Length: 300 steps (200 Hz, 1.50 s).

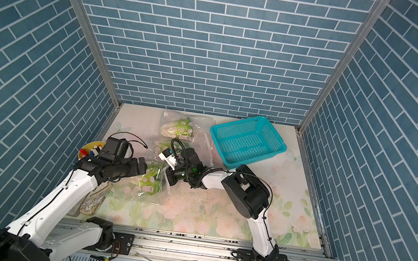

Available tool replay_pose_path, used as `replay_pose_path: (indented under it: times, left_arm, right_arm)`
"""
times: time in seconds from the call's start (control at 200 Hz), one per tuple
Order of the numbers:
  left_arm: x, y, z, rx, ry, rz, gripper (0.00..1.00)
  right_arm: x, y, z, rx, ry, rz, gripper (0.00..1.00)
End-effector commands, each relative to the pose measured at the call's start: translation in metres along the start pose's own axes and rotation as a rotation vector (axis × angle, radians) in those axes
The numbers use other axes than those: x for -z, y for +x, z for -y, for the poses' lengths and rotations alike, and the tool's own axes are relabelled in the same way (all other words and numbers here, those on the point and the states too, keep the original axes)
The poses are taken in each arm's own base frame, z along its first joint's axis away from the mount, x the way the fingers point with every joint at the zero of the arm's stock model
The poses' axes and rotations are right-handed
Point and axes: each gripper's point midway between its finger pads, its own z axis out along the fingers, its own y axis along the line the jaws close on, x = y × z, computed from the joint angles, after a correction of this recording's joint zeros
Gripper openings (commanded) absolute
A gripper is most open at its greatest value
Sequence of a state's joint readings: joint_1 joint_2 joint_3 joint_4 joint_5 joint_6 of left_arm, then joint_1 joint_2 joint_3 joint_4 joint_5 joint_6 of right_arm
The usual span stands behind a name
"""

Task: Open the zip-top bag and take out the chinese cabbages
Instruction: Pick up the Chinese cabbage from the zipper food storage bag.

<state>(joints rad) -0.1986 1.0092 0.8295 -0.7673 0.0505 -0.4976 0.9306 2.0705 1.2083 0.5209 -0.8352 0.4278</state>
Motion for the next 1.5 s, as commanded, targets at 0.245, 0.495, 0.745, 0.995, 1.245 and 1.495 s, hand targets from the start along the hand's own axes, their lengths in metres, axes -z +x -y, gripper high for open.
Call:
replay_pose_path:
  times: [0.245, 0.495, 0.745, 0.995, 1.245, 1.495]
  left_arm:
    - [0.000, 0.035, -0.010, 0.036, -0.023, -0.133, 1.00]
    - [-0.006, 0.044, 0.006, 0.068, 0.080, -0.172, 1.00]
    - [-0.010, 0.059, 0.017, 0.123, 0.173, -0.202, 1.00]
    - [-0.039, 0.071, 0.015, 0.205, 0.203, -0.197, 0.95]
    - [-0.047, 0.045, 0.020, 0.203, 0.206, -0.106, 0.05]
    - [-0.045, 0.036, -0.013, 0.205, 0.032, -0.017, 0.00]
  right_arm:
    - [0.049, -0.015, 0.004, 0.041, 0.094, 0.016, 0.00]
    - [0.070, -0.005, 0.020, 0.019, 0.147, 0.022, 0.00]
    - [0.075, -0.007, 0.023, 0.018, 0.153, 0.034, 0.00]
    - [0.075, -0.008, 0.020, 0.013, 0.135, 0.034, 0.00]
    - [0.078, 0.001, 0.015, -0.003, 0.121, 0.015, 0.00]
    - [0.084, 0.017, 0.003, -0.028, 0.102, -0.053, 0.00]
